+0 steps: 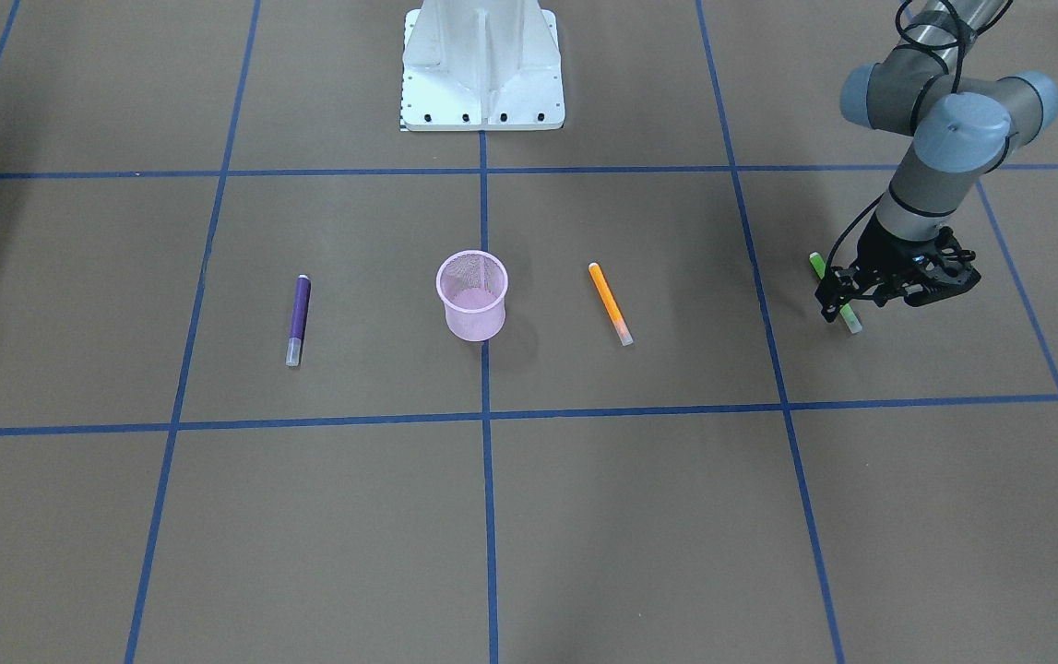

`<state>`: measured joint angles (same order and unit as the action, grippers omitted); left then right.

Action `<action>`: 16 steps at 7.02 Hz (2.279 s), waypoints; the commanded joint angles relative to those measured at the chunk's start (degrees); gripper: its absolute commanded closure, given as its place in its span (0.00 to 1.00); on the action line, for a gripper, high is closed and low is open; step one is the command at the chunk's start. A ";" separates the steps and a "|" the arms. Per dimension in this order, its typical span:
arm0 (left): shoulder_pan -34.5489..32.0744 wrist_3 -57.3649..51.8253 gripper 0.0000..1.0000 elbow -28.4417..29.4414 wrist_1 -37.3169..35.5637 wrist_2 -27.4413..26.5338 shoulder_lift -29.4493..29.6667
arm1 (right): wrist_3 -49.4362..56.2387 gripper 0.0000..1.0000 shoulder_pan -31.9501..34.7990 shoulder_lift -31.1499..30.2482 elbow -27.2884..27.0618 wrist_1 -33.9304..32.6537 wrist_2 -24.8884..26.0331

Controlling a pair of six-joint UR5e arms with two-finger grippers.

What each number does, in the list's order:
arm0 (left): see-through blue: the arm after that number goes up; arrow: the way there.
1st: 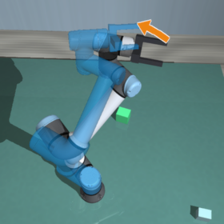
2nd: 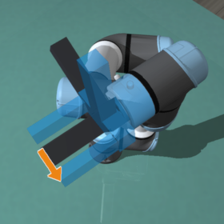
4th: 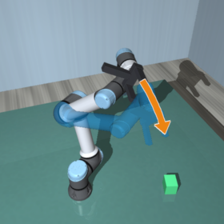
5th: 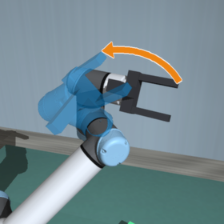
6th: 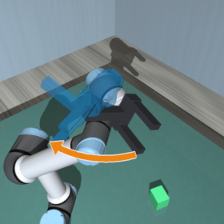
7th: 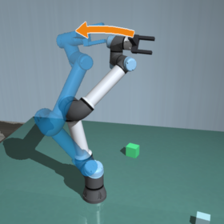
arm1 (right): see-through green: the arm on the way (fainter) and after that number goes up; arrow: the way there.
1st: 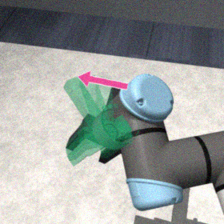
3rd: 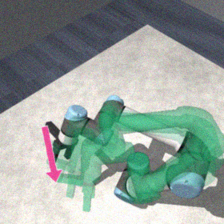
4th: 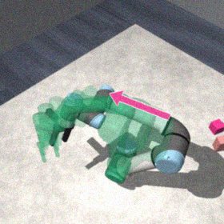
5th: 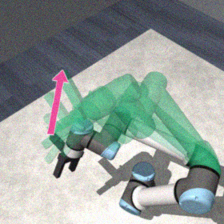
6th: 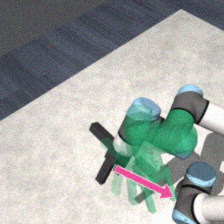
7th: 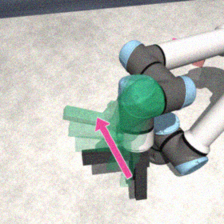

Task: Collect pens into pen holder
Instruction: 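Lower the left gripper onto the green marker while the right gripper nears the highlighter, then grasp and lift the green marker with the left gripper while the right grasps the highlighter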

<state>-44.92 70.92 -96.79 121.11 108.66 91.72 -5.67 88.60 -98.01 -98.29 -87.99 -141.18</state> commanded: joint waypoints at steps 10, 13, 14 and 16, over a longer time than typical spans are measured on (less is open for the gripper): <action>0.53 -0.52 1.00 -2.33 -1.13 0.32 0.47 | 0.57 0.01 0.08 0.71 0.29 0.80 0.64; -4.18 -10.20 1.00 -9.63 -1.14 -0.29 4.84 | 1.27 0.01 0.00 2.38 2.13 0.71 2.67; -6.04 -12.10 1.00 -9.73 -1.14 -0.29 9.22 | 5.63 0.01 0.08 2.48 4.49 0.89 2.84; -6.41 -11.95 1.00 -9.91 -1.23 -3.79 15.93 | 14.34 0.01 0.08 6.59 11.34 1.07 3.28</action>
<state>-50.87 59.40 -106.41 119.92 106.87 104.05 3.70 88.67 -93.66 -90.79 -87.04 -138.27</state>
